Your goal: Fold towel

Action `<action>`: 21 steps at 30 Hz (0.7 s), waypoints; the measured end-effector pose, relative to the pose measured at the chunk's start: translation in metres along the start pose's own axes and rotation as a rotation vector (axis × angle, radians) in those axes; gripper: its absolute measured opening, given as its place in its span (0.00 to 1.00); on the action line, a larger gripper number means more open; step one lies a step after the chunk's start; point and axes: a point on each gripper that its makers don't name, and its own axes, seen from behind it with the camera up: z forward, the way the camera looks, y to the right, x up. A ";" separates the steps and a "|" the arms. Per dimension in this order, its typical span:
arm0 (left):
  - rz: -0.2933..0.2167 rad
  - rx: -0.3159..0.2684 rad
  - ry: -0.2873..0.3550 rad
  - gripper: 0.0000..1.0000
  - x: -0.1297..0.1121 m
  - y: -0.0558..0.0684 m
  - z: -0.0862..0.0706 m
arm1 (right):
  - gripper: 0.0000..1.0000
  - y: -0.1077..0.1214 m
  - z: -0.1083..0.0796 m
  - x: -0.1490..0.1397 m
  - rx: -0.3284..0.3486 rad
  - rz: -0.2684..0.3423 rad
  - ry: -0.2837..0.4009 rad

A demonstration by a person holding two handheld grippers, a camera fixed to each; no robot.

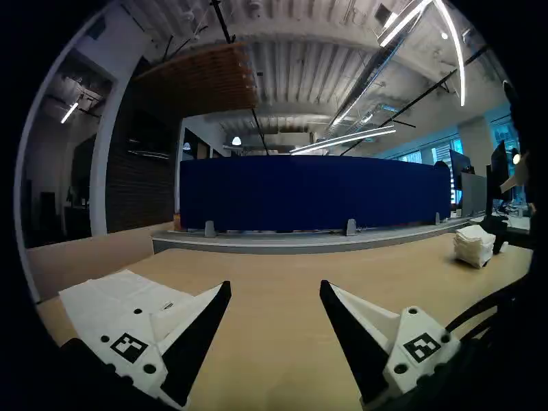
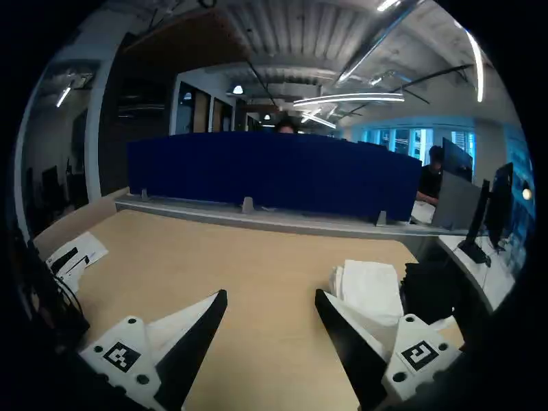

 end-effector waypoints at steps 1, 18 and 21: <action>-0.001 0.000 0.000 0.96 0.000 0.000 0.000 | 0.99 0.001 -0.001 0.001 0.000 0.003 0.004; 0.000 0.000 -0.001 0.97 0.000 0.000 0.000 | 0.99 0.022 -0.020 0.036 -0.010 0.028 0.120; 0.000 0.001 -0.001 0.97 0.000 0.001 0.000 | 1.00 0.026 -0.024 0.042 -0.012 0.036 0.152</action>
